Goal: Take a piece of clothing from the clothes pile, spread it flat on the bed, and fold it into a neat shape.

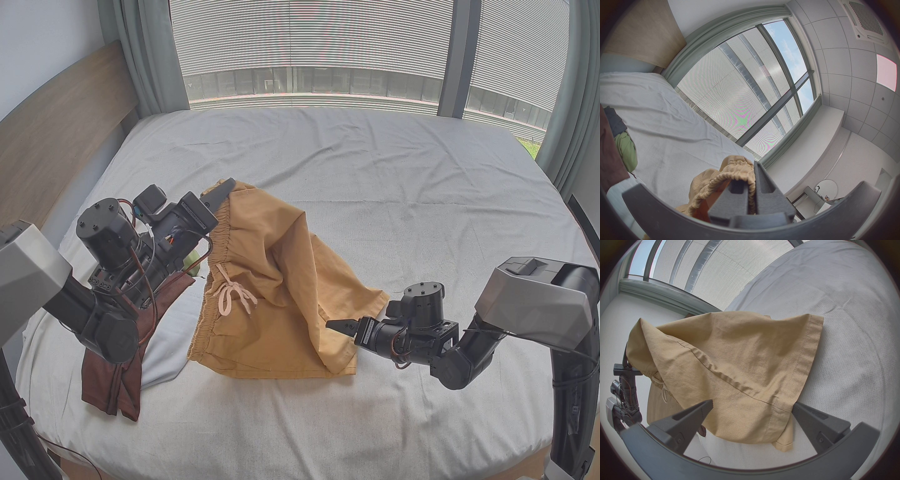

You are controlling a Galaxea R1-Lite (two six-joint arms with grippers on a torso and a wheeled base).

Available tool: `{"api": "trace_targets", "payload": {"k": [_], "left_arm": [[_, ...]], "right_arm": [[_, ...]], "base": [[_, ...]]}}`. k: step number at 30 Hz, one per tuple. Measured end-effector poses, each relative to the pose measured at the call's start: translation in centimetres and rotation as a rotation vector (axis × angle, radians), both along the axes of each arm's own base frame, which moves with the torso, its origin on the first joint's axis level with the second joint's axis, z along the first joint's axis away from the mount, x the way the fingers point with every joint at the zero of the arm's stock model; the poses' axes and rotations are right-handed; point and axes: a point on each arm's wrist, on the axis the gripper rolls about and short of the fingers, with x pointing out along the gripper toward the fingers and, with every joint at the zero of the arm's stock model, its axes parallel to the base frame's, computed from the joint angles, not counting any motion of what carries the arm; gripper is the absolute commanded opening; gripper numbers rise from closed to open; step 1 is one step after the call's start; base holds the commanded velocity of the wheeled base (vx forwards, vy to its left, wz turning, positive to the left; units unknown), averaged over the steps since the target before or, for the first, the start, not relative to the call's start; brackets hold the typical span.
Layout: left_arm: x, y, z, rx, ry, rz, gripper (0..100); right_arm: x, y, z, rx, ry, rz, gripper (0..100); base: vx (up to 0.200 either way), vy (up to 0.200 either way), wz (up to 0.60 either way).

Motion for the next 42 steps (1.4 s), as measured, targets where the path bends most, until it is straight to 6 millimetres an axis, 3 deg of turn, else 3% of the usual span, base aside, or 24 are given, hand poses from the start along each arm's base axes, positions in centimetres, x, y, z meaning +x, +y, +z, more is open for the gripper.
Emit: {"api": "trace_targets", "payload": {"k": [18, 38, 39, 42], "left_arm": [[0.3, -0.1, -0.6, 0.007, 0.0, 0.002, 0], [0.4, -0.1, -0.7, 0.006, 0.0, 0.002, 0], [0.4, -0.1, -0.7, 0.006, 0.0, 0.002, 0], [0.4, -0.1, -0.7, 0.006, 0.0, 0.002, 0]], "right_arm": [[-0.6, 0.9, 1.9, 0.04, -0.064, 0.03, 100], [0.2, 2.0, 0.1, 0.062, -0.105, 0.04, 100], [0.2, 2.0, 0.0, 0.061, -0.107, 0.036, 0], [0.3, 2.0, -0.2, 0.054, -0.109, 0.019, 0]], "base": [[0.0, 0.0, 0.0], [0.0, 0.0, 0.0], [0.0, 0.0, 0.0], [0.0, 0.0, 0.0]]}}
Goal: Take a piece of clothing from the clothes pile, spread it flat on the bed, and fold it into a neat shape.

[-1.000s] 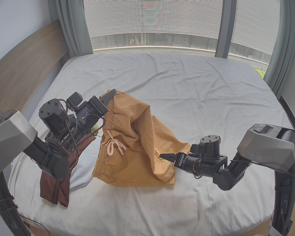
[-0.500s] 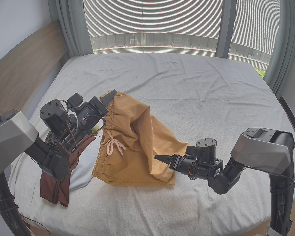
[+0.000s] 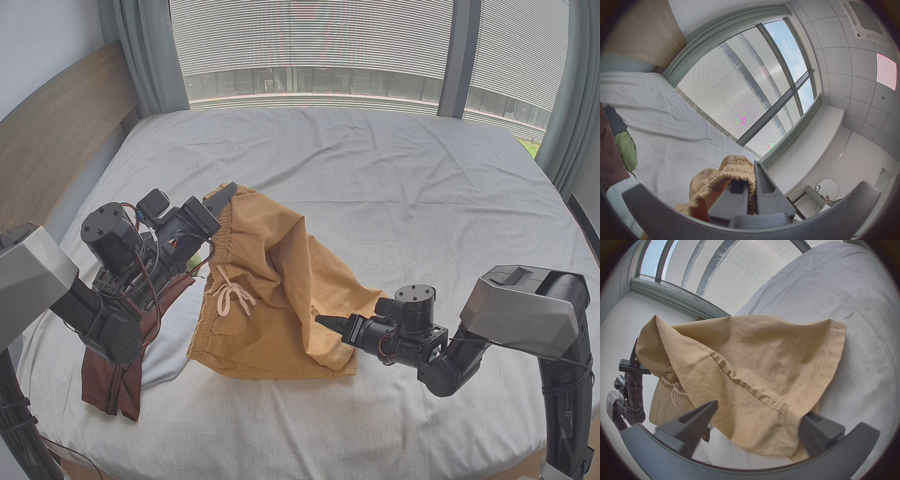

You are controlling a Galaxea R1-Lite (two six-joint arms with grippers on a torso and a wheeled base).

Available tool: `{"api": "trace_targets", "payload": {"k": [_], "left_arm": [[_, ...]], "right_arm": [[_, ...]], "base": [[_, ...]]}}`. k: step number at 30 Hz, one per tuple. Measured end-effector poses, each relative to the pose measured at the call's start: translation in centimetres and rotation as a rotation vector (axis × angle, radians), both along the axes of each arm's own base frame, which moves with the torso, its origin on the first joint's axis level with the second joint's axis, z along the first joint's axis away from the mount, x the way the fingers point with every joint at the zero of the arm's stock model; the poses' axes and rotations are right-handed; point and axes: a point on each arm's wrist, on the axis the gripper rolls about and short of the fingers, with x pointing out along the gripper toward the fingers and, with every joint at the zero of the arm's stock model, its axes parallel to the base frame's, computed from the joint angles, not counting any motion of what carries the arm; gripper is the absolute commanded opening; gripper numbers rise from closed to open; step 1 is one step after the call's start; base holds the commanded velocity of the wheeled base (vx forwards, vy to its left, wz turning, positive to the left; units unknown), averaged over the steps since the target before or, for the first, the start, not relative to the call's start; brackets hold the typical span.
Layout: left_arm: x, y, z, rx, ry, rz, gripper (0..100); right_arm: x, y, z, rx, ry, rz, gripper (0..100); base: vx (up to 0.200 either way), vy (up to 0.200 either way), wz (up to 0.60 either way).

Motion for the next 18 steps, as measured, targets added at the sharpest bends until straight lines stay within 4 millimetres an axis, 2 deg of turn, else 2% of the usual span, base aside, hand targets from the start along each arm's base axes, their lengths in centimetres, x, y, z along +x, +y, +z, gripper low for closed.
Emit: {"api": "trace_targets", "payload": {"k": [13, 18], "left_arm": [[0.0, 0.1, 0.1, -0.001, -0.004, 0.001, 0], [0.0, 0.1, 0.2, -0.002, -0.006, 0.003, 0]], "right_arm": [[-0.1, -0.4, -0.5, -0.006, 0.012, -0.009, 0], [-0.6, -1.1, 0.1, 0.017, -0.017, -0.02, 0]], "base": [[0.0, 0.0, 0.0], [0.0, 0.0, 0.0]]}}
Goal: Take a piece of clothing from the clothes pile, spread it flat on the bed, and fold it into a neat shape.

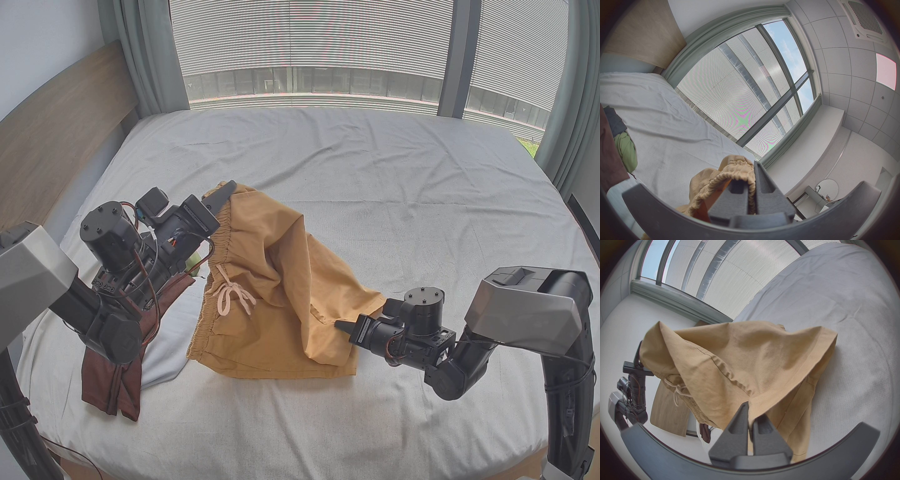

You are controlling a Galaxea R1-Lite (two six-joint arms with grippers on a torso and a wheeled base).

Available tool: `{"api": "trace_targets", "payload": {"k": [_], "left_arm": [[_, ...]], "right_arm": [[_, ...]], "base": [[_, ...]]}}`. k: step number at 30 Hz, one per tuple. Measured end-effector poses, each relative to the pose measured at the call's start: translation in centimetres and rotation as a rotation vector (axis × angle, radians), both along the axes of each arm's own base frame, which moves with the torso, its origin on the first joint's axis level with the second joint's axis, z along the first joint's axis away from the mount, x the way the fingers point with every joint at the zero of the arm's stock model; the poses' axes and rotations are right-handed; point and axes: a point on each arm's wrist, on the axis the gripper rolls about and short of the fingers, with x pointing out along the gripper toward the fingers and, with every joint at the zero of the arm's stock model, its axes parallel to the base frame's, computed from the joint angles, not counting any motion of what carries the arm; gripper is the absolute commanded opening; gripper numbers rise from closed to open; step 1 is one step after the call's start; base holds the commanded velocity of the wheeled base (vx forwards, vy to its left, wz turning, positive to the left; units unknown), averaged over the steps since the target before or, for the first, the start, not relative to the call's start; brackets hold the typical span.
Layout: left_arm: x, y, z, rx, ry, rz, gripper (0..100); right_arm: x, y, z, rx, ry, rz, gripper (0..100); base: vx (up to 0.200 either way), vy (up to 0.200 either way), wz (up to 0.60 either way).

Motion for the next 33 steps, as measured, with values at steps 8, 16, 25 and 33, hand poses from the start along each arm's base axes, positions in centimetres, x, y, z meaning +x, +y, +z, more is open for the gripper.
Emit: {"api": "trace_targets", "payload": {"k": [8, 16, 25, 33], "left_arm": [[0.0, 0.0, 0.0, 0.0, -0.001, 0.0, 0], [0.0, 0.0, 0.0, -0.001, -0.002, 0.0, 0], [0.0, 0.1, 0.1, -0.003, -0.01, 0.002, 0], [0.0, 0.1, 0.0, -0.003, -0.008, 0.003, 0]], "right_arm": [[-0.8, -0.8, 0.9, 0.032, -0.032, 0.011, 0], [-1.0, 0.0, -0.2, 0.038, -0.022, 0.066, 100], [-0.4, 0.9, -1.2, 0.045, -0.036, 0.073, 100], [0.2, 1.2, -1.4, 0.051, -0.062, 0.046, 0]], "base": [[0.0, 0.0, 0.0], [0.0, 0.0, 0.0], [0.0, 0.0, 0.0], [0.0, 0.0, 0.0]]}}
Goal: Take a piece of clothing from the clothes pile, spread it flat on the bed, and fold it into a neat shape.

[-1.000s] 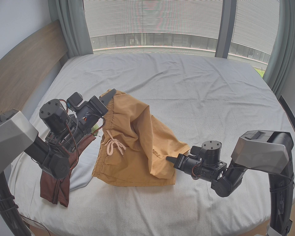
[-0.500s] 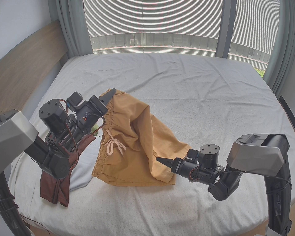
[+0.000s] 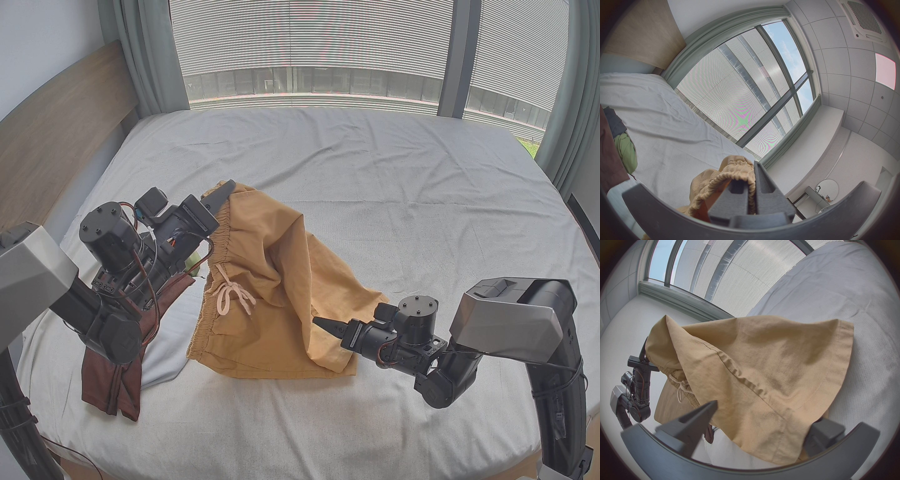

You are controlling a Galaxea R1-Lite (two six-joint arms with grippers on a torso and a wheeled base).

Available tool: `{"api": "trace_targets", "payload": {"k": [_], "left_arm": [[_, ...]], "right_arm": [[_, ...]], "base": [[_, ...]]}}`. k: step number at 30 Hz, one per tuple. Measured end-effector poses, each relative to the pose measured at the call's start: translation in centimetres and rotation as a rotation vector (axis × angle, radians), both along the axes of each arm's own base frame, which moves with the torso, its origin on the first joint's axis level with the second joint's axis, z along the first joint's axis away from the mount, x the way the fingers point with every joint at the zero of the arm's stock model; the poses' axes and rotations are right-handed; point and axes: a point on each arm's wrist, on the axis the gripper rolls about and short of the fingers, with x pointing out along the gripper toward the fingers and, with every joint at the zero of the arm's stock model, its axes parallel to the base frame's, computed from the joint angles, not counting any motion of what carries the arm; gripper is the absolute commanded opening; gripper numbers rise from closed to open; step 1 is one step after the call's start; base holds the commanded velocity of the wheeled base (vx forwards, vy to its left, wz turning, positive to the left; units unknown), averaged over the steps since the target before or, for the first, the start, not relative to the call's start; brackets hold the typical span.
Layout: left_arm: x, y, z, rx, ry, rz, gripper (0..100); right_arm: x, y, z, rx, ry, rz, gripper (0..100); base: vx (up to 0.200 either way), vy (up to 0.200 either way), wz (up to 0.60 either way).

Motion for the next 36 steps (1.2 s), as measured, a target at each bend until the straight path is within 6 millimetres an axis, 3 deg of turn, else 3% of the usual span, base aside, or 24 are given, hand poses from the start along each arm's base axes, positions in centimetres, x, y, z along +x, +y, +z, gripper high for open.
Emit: {"api": "trace_targets", "payload": {"k": [12, 18, 31, 36], "left_arm": [[0.0, 0.0, 0.0, -0.001, -0.003, 0.0, 0], [0.0, 0.1, 0.1, -0.002, -0.007, 0.001, 0], [0.1, 0.5, 0.0, 0.0, -0.004, 0.012, 0], [-0.1, 0.7, -0.1, 0.004, 0.004, 0.017, 0]], "right_arm": [[-0.3, -0.7, 0.0, 0.014, -0.022, -0.013, 0], [-0.4, -1.3, 1.0, 0.031, -0.051, -0.024, 0], [-1.6, -4.0, 8.4, 0.094, -0.184, -0.056, 0], [-2.0, -4.9, 9.7, 0.099, -0.202, -0.072, 0]], "base": [[0.0, 0.0, 0.0], [0.0, 0.0, 0.0], [0.0, 0.0, 0.0], [0.0, 0.0, 0.0]]}}
